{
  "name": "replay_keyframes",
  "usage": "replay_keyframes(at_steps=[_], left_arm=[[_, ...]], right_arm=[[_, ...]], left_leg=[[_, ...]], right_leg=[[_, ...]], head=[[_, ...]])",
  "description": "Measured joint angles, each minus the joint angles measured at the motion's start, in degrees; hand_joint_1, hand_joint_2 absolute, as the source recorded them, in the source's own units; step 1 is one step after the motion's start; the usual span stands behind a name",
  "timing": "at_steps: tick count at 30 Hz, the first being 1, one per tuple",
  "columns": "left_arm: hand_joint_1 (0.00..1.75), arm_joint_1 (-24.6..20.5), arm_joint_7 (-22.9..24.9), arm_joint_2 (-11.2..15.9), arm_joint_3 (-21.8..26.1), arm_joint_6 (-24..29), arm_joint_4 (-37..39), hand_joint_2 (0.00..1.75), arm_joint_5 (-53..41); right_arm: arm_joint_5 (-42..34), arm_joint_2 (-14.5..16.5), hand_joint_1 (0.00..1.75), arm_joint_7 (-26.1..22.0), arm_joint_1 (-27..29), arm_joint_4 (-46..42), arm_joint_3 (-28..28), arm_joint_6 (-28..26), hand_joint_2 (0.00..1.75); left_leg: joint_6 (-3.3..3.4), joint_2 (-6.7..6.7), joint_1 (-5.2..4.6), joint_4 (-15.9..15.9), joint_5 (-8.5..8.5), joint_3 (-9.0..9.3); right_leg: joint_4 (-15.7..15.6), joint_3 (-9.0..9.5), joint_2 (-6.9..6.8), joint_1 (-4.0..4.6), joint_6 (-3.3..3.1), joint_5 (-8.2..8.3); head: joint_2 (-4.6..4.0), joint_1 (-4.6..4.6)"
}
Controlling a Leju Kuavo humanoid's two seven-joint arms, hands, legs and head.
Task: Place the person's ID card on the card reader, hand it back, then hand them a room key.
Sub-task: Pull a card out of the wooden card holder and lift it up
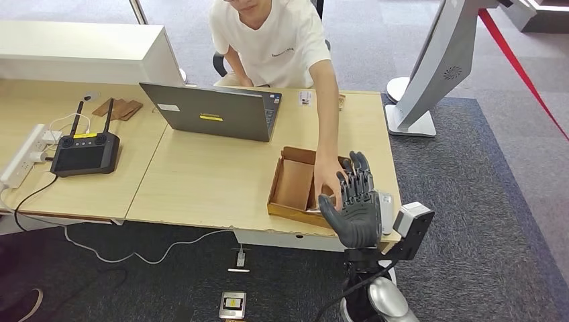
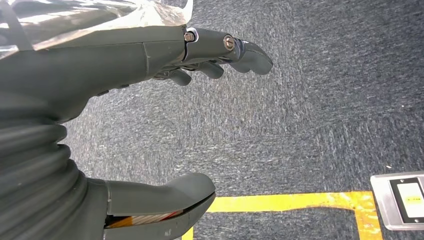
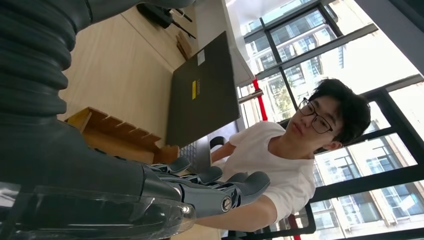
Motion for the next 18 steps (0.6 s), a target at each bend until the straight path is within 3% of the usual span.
replay_keyframes(at_steps=[18], left_arm=[[0.0, 0.0, 0.0, 0.0, 0.0, 0.0, 0.0, 1.75, -0.13]], right_arm=[[-0.37, -0.09, 0.0, 0.19, 0.06, 0.02, 0.17, 0.19, 1.75]], left_leg=[[0.0, 0.0, 0.0, 0.0, 0.0, 0.0]], right_leg=[[0.0, 0.0, 0.0, 0.0, 0.0, 0.0]], head=[[0.0, -0.01]])
